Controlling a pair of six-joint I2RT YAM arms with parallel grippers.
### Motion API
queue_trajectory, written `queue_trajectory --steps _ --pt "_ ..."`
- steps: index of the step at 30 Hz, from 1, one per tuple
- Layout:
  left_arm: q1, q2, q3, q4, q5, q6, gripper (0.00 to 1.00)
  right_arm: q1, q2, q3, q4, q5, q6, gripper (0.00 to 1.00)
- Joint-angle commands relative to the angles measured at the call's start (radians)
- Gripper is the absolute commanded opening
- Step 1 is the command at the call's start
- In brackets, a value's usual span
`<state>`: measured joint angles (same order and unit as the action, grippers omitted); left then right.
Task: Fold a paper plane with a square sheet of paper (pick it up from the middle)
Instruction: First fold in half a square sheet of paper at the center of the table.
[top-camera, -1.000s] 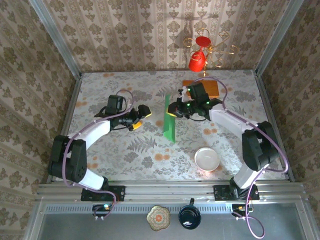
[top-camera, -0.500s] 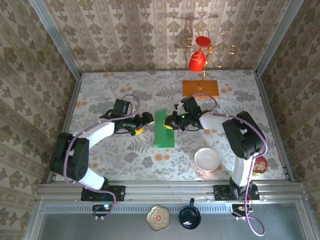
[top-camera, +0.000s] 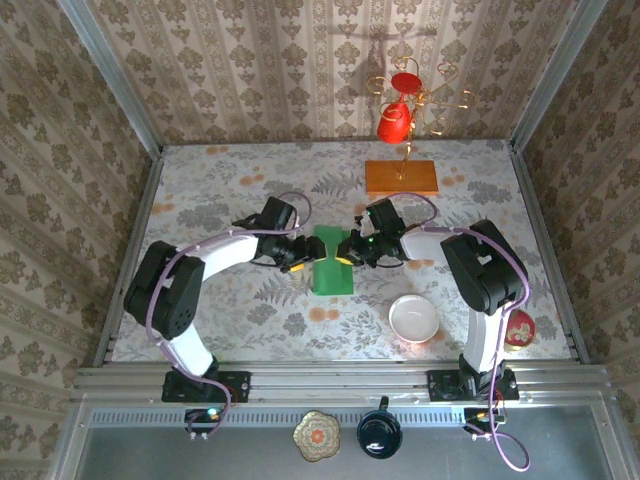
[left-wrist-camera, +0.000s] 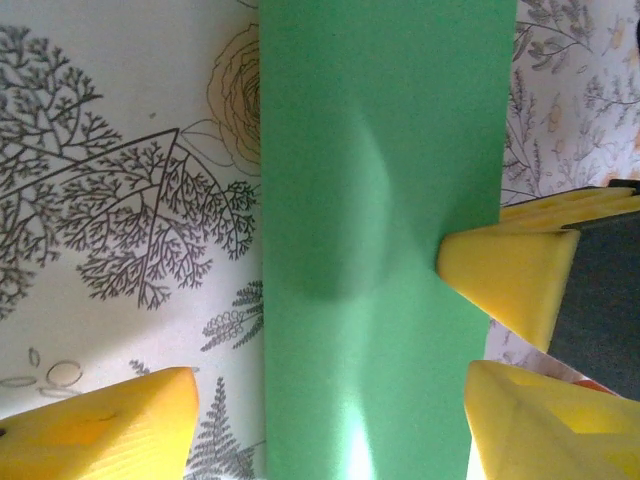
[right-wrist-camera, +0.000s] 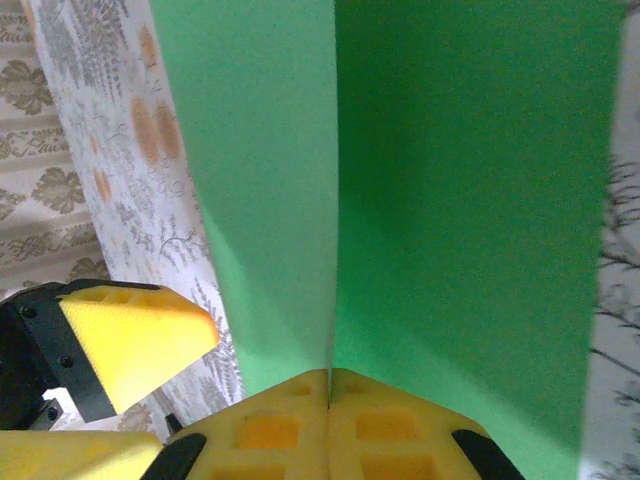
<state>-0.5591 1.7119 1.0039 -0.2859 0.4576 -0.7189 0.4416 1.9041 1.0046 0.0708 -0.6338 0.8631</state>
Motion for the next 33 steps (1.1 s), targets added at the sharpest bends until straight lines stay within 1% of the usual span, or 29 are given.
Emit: queue_trajectory --steps 1,4,9,15,17,20,24,26,30,33 --pt "-0.019 0.034 0.045 -0.036 -0.039 0.018 0.69 -0.015 0.013 0.032 -0.07 0.03 -0.062 0.08" --pt "-0.036 0.066 0.081 -0.066 -0.067 0.025 0.68 -0.023 0.011 0.039 -0.101 0.032 -0.088 0.09" --pt "-0.06 0.115 0.131 -0.098 -0.097 0.03 0.63 -0.026 0.009 0.053 -0.137 0.031 -0.12 0.09" --pt "-0.071 0.159 0.165 -0.123 -0.131 0.029 0.53 -0.033 0.005 0.054 -0.147 0.023 -0.128 0.1" --pt "-0.075 0.173 0.175 -0.135 -0.142 0.027 0.5 -0.034 0.001 0.054 -0.151 0.022 -0.13 0.12" --pt "-0.084 0.201 0.19 -0.168 -0.166 0.027 0.46 -0.036 -0.017 0.056 -0.174 0.03 -0.134 0.18" --pt "-0.096 0.248 0.209 -0.215 -0.201 0.025 0.41 -0.046 -0.08 0.05 -0.221 0.083 -0.139 0.29" --pt "-0.099 0.27 0.213 -0.226 -0.206 0.023 0.4 -0.056 -0.123 0.044 -0.243 0.12 -0.146 0.32" --pt "-0.104 0.308 0.22 -0.242 -0.206 0.015 0.41 -0.077 -0.192 0.034 -0.299 0.21 -0.162 0.33" --pt "-0.112 0.339 0.232 -0.267 -0.215 0.018 0.43 -0.091 -0.224 0.017 -0.306 0.243 -0.162 0.33"
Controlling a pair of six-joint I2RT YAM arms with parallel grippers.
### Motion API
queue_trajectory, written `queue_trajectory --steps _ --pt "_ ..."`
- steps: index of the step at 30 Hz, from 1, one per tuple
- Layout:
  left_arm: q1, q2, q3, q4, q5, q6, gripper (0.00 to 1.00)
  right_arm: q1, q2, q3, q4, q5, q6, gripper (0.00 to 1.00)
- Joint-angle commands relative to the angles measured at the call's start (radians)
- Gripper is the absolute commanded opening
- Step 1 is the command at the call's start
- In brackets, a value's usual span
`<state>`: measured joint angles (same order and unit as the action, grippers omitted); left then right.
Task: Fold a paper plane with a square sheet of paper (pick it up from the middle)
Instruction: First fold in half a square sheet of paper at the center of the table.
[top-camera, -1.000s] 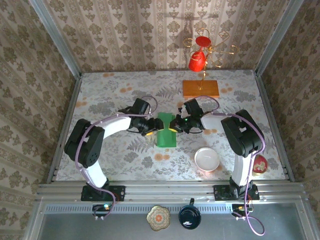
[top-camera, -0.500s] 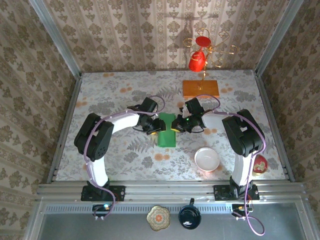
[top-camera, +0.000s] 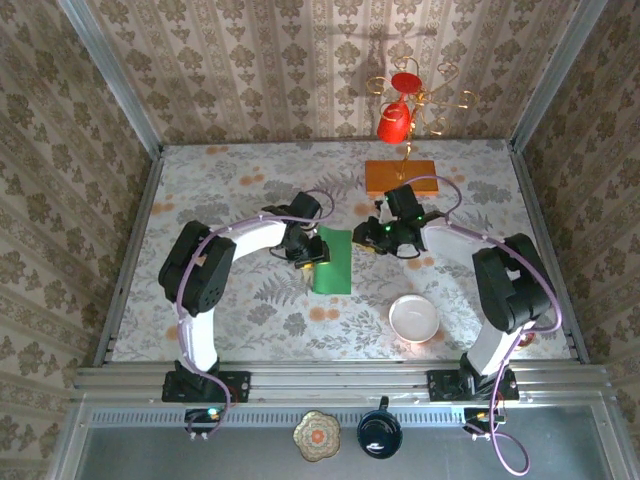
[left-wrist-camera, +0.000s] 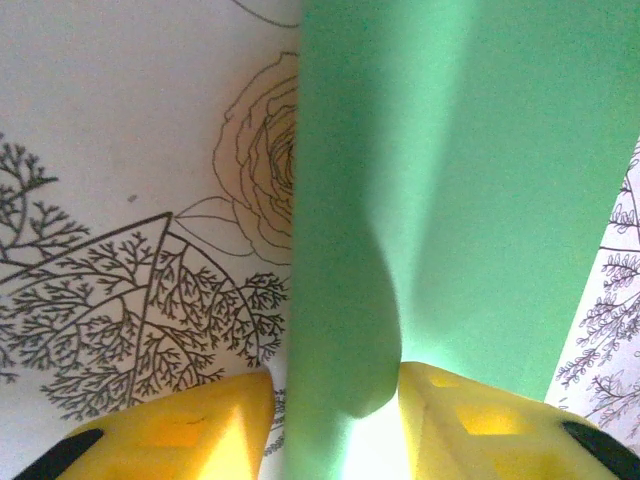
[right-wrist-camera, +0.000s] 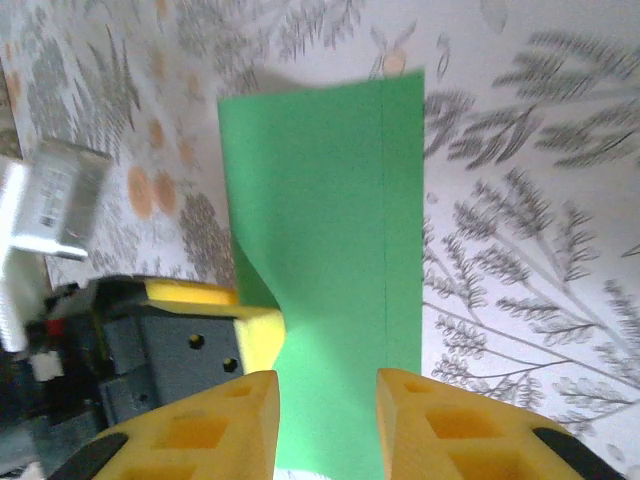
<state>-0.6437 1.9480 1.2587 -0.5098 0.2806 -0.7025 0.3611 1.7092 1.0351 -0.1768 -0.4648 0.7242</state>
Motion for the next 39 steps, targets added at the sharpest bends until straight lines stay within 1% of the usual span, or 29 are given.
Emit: queue_trajectory --steps 1,3,13,24,39 --pt "-0.031 0.115 -0.017 -0.053 -0.044 0.003 0.44 -0.014 -0.034 -0.018 -0.058 0.077 -0.022 0.33" --pt "-0.039 0.138 -0.012 -0.066 -0.05 0.006 0.46 -0.019 -0.036 -0.024 -0.057 0.08 -0.022 0.33" --pt "-0.079 0.233 0.018 -0.118 -0.077 0.044 0.5 -0.032 0.003 -0.037 -0.038 0.065 -0.011 0.33" --pt "-0.076 0.285 0.066 -0.162 -0.089 0.024 0.54 -0.034 0.026 -0.038 -0.023 0.049 -0.005 0.34" --pt "-0.065 0.316 0.074 -0.174 -0.068 -0.007 0.56 -0.033 0.044 -0.047 -0.006 0.006 -0.005 0.34"
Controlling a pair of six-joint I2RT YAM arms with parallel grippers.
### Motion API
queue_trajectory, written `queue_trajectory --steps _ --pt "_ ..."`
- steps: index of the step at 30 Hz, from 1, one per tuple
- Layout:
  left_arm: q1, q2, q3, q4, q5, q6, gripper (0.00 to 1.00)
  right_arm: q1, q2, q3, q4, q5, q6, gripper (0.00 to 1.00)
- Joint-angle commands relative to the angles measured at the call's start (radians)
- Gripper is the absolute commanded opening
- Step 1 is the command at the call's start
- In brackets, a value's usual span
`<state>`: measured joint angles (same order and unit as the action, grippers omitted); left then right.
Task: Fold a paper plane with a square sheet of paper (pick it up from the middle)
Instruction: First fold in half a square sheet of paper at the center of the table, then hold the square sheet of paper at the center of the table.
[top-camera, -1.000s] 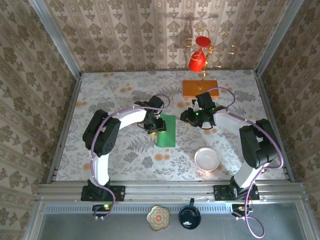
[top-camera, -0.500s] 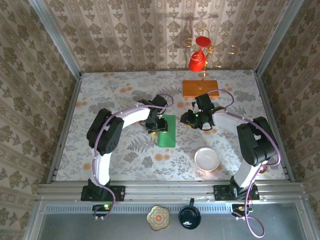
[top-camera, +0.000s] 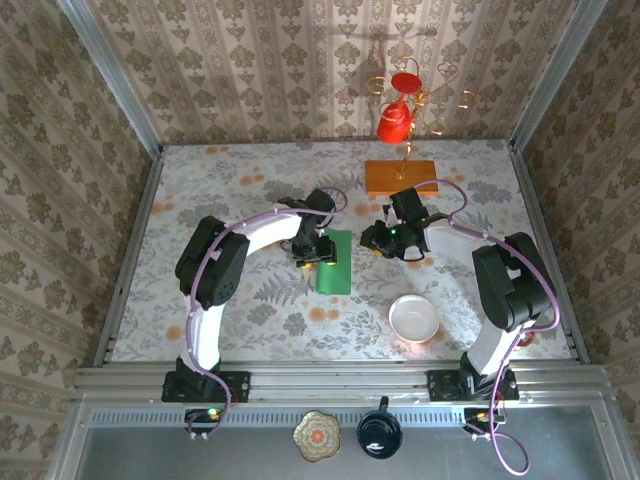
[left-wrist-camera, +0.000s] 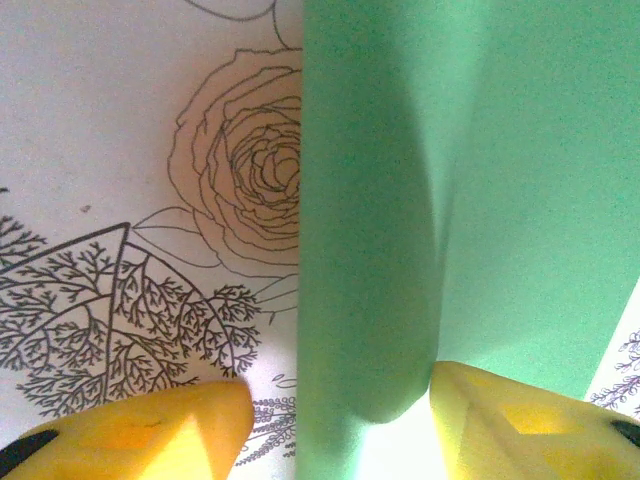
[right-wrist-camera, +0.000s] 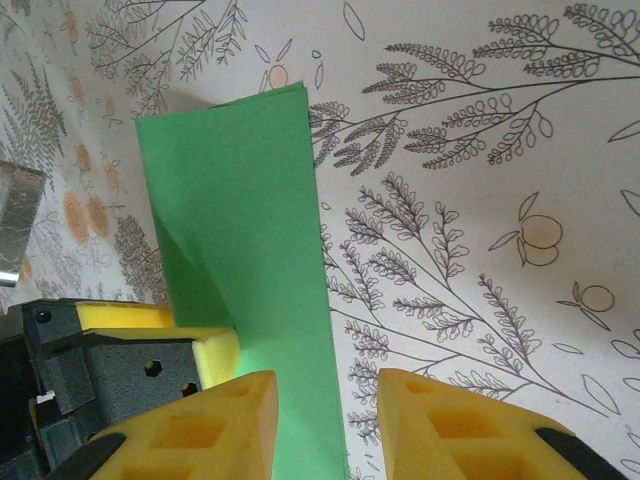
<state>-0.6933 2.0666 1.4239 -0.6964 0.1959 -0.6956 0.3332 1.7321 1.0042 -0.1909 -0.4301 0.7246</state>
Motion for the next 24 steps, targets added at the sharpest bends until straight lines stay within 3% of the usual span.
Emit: queue_trajectory --steps 1,15,24 --pt "-0.015 0.199 -0.091 0.012 0.018 -0.015 0.56 -0.005 0.022 -0.018 0.011 -0.031 -0.005 0.34" --pt "-0.01 0.22 -0.085 0.008 0.033 -0.026 0.57 0.025 0.059 -0.009 0.044 -0.113 -0.015 0.33" --pt "-0.01 0.226 -0.086 0.01 0.042 -0.023 0.57 0.081 0.122 0.033 0.043 -0.155 -0.024 0.24"
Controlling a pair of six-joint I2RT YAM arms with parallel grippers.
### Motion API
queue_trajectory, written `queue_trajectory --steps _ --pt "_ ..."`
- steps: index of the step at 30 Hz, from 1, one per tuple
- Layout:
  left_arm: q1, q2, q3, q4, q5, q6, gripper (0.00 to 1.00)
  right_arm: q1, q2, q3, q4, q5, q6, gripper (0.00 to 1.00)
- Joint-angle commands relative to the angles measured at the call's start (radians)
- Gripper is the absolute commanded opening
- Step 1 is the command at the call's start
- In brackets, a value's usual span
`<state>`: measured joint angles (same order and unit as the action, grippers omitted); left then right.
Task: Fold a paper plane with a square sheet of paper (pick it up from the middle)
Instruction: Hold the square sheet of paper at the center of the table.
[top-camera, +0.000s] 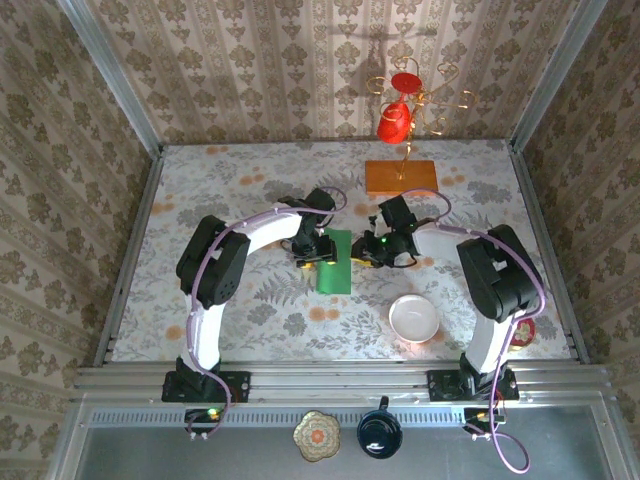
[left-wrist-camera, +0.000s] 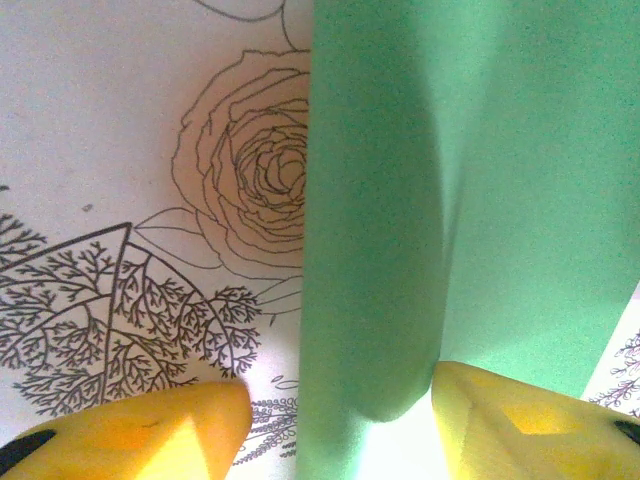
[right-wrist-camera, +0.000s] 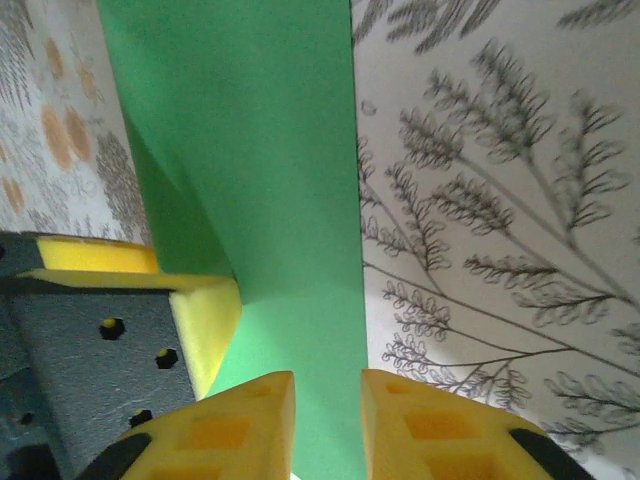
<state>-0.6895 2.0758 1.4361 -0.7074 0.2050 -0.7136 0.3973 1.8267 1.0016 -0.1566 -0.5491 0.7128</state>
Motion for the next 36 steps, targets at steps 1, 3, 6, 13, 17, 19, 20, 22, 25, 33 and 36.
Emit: queue_trajectory --steps 1,3,6,13,17,19,20,22,25,33,36 --pt "-0.014 0.217 -0.098 0.02 0.034 -0.006 0.57 0.022 0.033 0.04 0.008 -0.038 -0.013 0.22" --pt "-0.014 0.216 -0.1 0.022 0.034 -0.004 0.57 0.029 0.045 0.048 0.012 -0.038 -0.009 0.2" --pt "-0.014 0.217 -0.102 0.025 0.039 -0.002 0.57 0.037 0.063 0.059 0.017 -0.046 -0.004 0.18" --pt "-0.019 0.221 -0.096 0.029 0.049 0.014 0.57 0.043 0.083 0.076 0.012 -0.035 0.0 0.15" --pt "-0.026 0.228 -0.089 0.029 0.053 0.031 0.57 0.037 0.033 0.052 0.022 0.028 0.009 0.15" --pt "-0.029 0.231 -0.088 0.029 0.054 0.034 0.57 0.024 -0.003 0.029 0.038 0.066 0.024 0.15" --pt "-0.03 0.233 -0.088 0.029 0.054 0.037 0.57 0.014 -0.02 0.013 0.05 0.08 0.034 0.15" --pt "-0.031 0.236 -0.087 0.028 0.054 0.04 0.57 -0.003 -0.044 -0.008 0.069 0.086 0.046 0.15" --pt "-0.031 0.24 -0.082 0.028 0.057 0.045 0.57 -0.012 -0.047 -0.008 0.062 0.081 0.045 0.16" --pt "-0.031 0.248 -0.075 0.025 0.06 0.046 0.57 -0.006 -0.017 -0.001 0.079 0.042 0.054 0.15" --pt "-0.031 0.251 -0.072 0.021 0.06 0.046 0.57 0.007 0.005 0.018 0.069 0.018 0.042 0.15"
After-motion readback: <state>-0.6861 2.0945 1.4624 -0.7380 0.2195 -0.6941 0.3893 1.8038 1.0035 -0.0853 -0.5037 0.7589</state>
